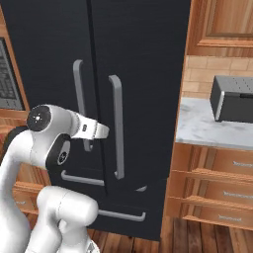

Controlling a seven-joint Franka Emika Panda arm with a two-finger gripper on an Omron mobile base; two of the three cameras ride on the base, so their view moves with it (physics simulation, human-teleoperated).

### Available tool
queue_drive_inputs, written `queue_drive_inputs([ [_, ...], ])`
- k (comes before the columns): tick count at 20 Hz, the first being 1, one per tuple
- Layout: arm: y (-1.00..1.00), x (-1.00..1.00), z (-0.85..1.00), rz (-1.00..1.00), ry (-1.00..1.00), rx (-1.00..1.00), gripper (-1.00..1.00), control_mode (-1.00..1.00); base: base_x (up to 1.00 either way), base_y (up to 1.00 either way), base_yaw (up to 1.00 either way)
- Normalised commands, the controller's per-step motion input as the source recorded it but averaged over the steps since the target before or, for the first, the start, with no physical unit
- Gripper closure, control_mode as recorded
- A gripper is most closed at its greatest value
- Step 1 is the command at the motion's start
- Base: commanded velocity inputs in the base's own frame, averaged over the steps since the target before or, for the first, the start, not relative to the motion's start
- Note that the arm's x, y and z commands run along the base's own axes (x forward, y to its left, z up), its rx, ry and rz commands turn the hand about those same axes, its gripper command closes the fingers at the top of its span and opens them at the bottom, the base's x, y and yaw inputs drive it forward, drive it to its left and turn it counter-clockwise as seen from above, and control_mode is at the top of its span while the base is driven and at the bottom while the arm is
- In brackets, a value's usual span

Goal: Open the fridge, grab two sodas, and place both sodas inside the bowl with ice on the dining counter.

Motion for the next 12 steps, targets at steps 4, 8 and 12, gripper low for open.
queue_drive_inputs([
  [4, 0.92, -0.18, 0.33, 0.09, 0.18, -0.15, -1.00, -1.00, 0.00, 0.00, 0.00],
  [8, 0.85, 0.27, 0.25, 0.22, 0.25, -0.15, -1.00, -1.00, 0.00, 0.00, 0.00],
  [12, 0.49, 0.49, 0.37, 0.20, 0.21, -0.19, -1.00, -1.00, 0.00, 0.00, 0.00],
])
